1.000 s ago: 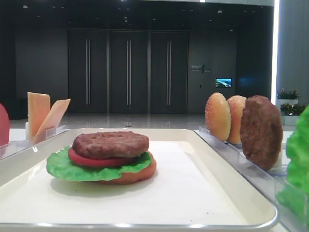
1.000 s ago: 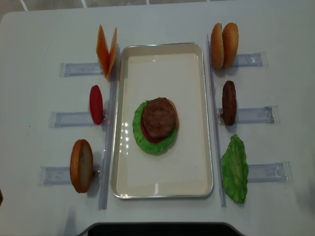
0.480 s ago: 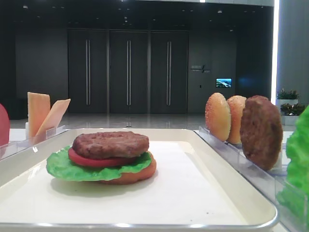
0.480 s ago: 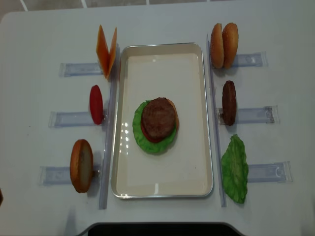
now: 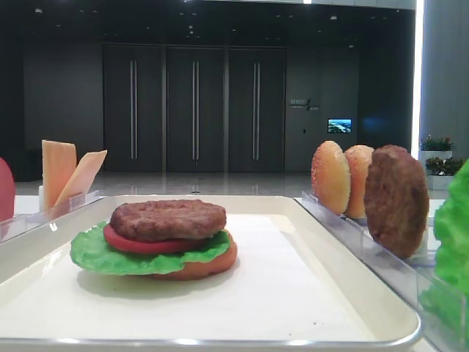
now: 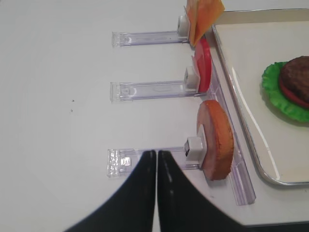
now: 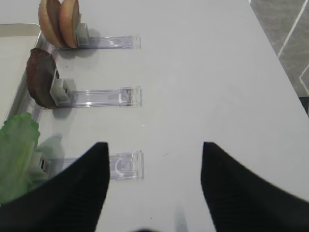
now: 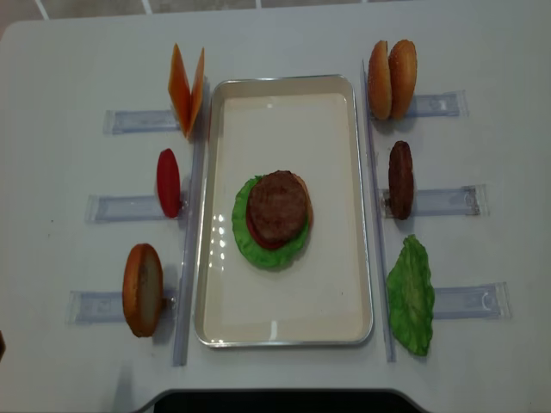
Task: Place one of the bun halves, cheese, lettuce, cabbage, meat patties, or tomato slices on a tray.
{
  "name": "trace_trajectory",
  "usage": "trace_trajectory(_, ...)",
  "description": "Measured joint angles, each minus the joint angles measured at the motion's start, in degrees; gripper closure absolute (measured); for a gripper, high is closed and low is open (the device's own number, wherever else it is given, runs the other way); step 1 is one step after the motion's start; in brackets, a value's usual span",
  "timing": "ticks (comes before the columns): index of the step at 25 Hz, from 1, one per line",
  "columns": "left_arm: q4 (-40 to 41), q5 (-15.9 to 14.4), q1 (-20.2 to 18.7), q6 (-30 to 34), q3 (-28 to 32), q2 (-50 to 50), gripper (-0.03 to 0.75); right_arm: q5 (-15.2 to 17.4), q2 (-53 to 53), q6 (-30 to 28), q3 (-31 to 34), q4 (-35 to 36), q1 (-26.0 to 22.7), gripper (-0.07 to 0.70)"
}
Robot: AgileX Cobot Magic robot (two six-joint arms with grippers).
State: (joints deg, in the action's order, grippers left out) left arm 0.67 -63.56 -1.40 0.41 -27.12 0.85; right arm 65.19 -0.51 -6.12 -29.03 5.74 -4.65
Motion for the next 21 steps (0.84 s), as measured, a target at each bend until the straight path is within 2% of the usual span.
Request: trace_trajectory(21,0.0,0.0,0.0,0.0,0.0,0.0,0.722,-0.05,0.0,0.0,0.0,0.05,0.0,0.23)
